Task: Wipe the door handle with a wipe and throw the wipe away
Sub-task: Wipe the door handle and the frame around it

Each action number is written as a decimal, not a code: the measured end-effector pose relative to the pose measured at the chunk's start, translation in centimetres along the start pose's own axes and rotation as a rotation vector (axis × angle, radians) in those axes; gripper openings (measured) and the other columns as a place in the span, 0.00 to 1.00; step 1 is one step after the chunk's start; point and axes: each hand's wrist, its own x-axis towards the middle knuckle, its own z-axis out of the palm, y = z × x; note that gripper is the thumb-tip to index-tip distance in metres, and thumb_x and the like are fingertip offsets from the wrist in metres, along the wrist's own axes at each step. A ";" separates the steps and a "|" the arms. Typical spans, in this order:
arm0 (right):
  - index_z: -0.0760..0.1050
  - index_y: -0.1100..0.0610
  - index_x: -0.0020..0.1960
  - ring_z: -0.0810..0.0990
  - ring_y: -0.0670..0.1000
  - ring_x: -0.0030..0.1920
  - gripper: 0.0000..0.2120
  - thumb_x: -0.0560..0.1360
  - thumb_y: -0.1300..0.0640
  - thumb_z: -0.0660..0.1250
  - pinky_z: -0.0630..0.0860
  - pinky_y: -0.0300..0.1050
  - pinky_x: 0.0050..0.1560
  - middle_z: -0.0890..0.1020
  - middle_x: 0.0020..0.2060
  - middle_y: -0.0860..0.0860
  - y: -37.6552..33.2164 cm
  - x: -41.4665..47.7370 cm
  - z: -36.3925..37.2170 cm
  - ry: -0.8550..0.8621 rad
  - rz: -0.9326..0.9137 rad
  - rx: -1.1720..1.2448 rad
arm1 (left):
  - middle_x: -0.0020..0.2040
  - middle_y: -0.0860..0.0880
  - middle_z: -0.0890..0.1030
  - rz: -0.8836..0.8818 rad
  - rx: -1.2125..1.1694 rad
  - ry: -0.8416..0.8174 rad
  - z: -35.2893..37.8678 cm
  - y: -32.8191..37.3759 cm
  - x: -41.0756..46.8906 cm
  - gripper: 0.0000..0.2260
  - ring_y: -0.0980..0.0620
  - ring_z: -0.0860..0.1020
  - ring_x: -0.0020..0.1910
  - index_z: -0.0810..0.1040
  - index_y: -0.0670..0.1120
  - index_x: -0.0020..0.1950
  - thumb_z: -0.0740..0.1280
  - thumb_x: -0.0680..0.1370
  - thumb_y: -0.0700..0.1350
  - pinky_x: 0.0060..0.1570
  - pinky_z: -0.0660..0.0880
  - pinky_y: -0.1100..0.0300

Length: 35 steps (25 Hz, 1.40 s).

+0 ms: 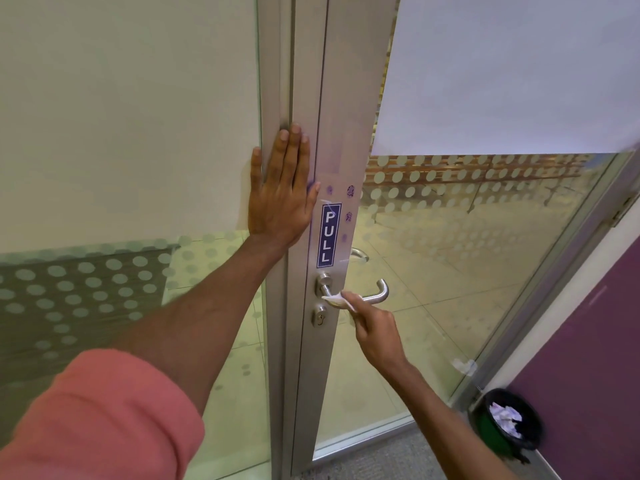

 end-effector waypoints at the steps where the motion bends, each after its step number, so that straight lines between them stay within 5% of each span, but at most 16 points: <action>1: 0.80 0.52 0.61 0.83 0.53 0.44 0.13 0.81 0.59 0.61 0.73 0.41 0.41 0.85 0.48 0.56 -1.0 0.6 -0.1 0.038 0.127 0.206 | 0.78 0.42 0.58 0.000 0.000 -0.006 0.0 0.0 0.0 0.29 0.45 0.55 0.77 0.53 0.41 0.79 0.47 0.84 0.57 0.75 0.36 0.46; 5: 0.77 0.63 0.61 0.81 0.55 0.52 0.12 0.82 0.59 0.59 0.77 0.52 0.59 0.83 0.52 0.58 -3.5 3.6 -0.7 0.231 0.692 1.287 | 0.78 0.42 0.58 0.008 0.016 -0.014 -0.1 0.0 -0.1 0.29 0.45 0.54 0.78 0.53 0.40 0.79 0.47 0.84 0.57 0.76 0.35 0.45; 9: 0.76 0.62 0.60 0.85 0.55 0.49 0.12 0.82 0.58 0.58 0.79 0.52 0.59 0.85 0.51 0.59 -4.5 5.5 -2.3 0.217 0.781 1.812 | 0.78 0.41 0.58 0.017 0.017 -0.002 -0.1 0.0 -0.2 0.29 0.44 0.55 0.78 0.53 0.40 0.79 0.47 0.84 0.57 0.76 0.37 0.45; 13: 0.76 0.62 0.59 0.84 0.58 0.53 0.14 0.80 0.55 0.60 0.77 0.56 0.61 0.85 0.51 0.61 -5.3 5.8 -3.1 0.124 0.759 1.867 | 0.78 0.42 0.55 0.024 -0.005 0.018 -0.2 -0.1 -0.2 0.29 0.45 0.54 0.78 0.49 0.41 0.79 0.47 0.84 0.56 0.76 0.37 0.45; 17: 0.72 0.63 0.64 0.77 0.64 0.64 0.25 0.81 0.43 0.54 0.66 0.63 0.70 0.79 0.61 0.64 -4.2 4.5 -3.7 0.061 0.776 1.896 | 0.78 0.42 0.57 0.026 -0.013 0.004 -0.3 0.0 -0.1 0.28 0.45 0.55 0.78 0.48 0.41 0.79 0.47 0.84 0.56 0.77 0.38 0.45; 22: 0.70 0.64 0.69 0.78 0.59 0.60 0.20 0.81 0.55 0.59 0.77 0.54 0.60 0.79 0.62 0.63 -2.8 2.5 -3.6 0.111 0.867 1.804 | 0.78 0.41 0.59 -0.034 -0.031 -0.049 -1.0 0.2 0.0 0.30 0.44 0.54 0.77 0.51 0.40 0.79 0.52 0.83 0.55 0.76 0.39 0.46; 25: 0.73 0.63 0.66 0.82 0.58 0.54 0.16 0.81 0.58 0.59 0.81 0.49 0.53 0.82 0.57 0.61 -2.0 0.9 -2.8 0.129 0.881 1.697 | 0.77 0.39 0.61 -0.011 -0.155 -0.057 -2.5 2.3 -2.3 0.28 0.42 0.57 0.76 0.57 0.38 0.77 0.58 0.82 0.51 0.76 0.48 0.47; 27: 0.72 0.63 0.66 0.82 0.56 0.50 0.16 0.82 0.59 0.58 0.81 0.48 0.51 0.82 0.57 0.61 -1.6 -0.3 -1.9 0.147 0.923 1.658 | 0.70 0.38 0.72 0.013 -0.329 -0.090 -4.1 5.0 -6.1 0.24 0.40 0.68 0.70 0.66 0.38 0.73 0.59 0.81 0.50 0.71 0.64 0.48; 29: 0.69 0.64 0.70 0.79 0.57 0.55 0.18 0.82 0.59 0.57 0.75 0.49 0.62 0.77 0.64 0.62 -1.0 -1.6 -0.8 0.170 0.958 1.633 | 0.55 0.44 0.80 -0.276 -0.625 -0.296 -6.6 7.8 -10.6 0.20 0.44 0.78 0.55 0.74 0.41 0.63 0.60 0.79 0.54 0.53 0.76 0.51; 32: 0.67 0.67 0.69 0.75 0.62 0.63 0.18 0.82 0.61 0.56 0.66 0.57 0.71 0.75 0.64 0.66 0.0 -3.5 1.1 0.192 1.001 1.631 | 0.43 0.50 0.77 -1.006 -0.848 -0.830 -9.3 11.2 -15.8 0.21 0.47 0.79 0.44 0.72 0.46 0.54 0.65 0.76 0.63 0.41 0.74 0.55; 35: 0.72 0.65 0.58 0.79 0.60 0.48 0.10 0.82 0.62 0.55 0.74 0.55 0.56 0.79 0.51 0.65 0.1 -5.3 2.1 0.181 0.989 1.554 | 0.39 0.48 0.81 -1.609 -1.173 -1.168 -10.0 12.8 -18.6 0.17 0.50 0.79 0.37 0.76 0.43 0.45 0.73 0.74 0.56 0.39 0.75 0.59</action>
